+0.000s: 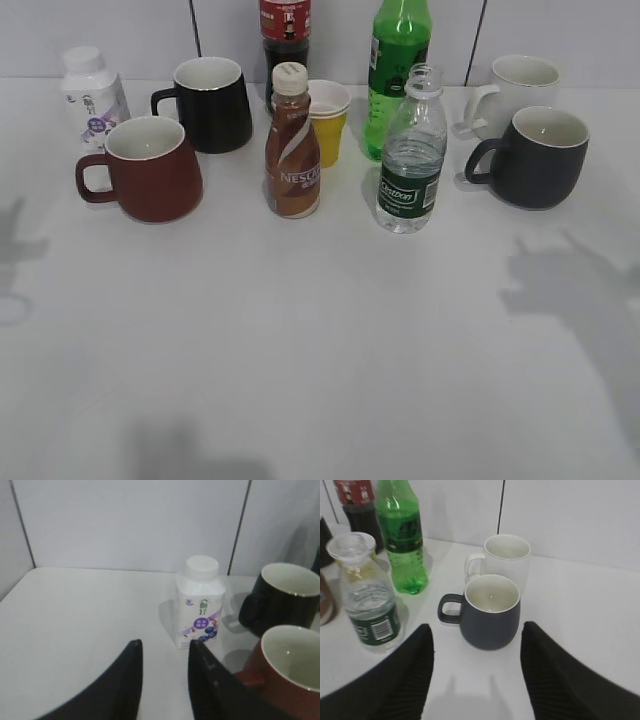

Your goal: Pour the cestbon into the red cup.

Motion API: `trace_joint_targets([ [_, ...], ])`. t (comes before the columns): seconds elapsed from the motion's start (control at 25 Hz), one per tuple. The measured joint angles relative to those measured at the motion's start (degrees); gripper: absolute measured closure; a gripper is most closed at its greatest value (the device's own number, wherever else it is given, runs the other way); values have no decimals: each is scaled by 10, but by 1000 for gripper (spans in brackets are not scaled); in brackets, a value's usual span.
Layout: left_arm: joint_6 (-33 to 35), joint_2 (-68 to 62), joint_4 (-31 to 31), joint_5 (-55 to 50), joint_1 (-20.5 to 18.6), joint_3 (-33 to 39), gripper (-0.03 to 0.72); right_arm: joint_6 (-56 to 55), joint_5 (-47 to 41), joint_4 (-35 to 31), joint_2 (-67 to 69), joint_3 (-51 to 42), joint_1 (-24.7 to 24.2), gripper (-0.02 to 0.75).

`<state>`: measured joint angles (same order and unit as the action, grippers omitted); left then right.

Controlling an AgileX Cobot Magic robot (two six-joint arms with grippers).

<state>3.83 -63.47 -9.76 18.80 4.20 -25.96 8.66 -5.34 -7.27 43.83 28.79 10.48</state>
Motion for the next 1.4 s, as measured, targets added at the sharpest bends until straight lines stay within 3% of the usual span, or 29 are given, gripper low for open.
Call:
trace_joint_targets([
  [0.16,0,-55,44,40,15,0,447,0,70,1,88,2,1,317],
  [0.52,0,-98,18,173,94,92,447,0,180,50,229,48,71,317],
  [0.72,0,-158,8,249,96,102,437,-7,209,56,274,54,80,317],
  [0.96,0,-288,9,402,96,101,316,-19,240,56,304,54,80,317],
  [1.08,0,-342,30,436,96,90,302,-25,243,56,305,54,80,317],
  [1.4,0,-384,41,417,92,21,326,-28,247,56,305,54,80,317],
])
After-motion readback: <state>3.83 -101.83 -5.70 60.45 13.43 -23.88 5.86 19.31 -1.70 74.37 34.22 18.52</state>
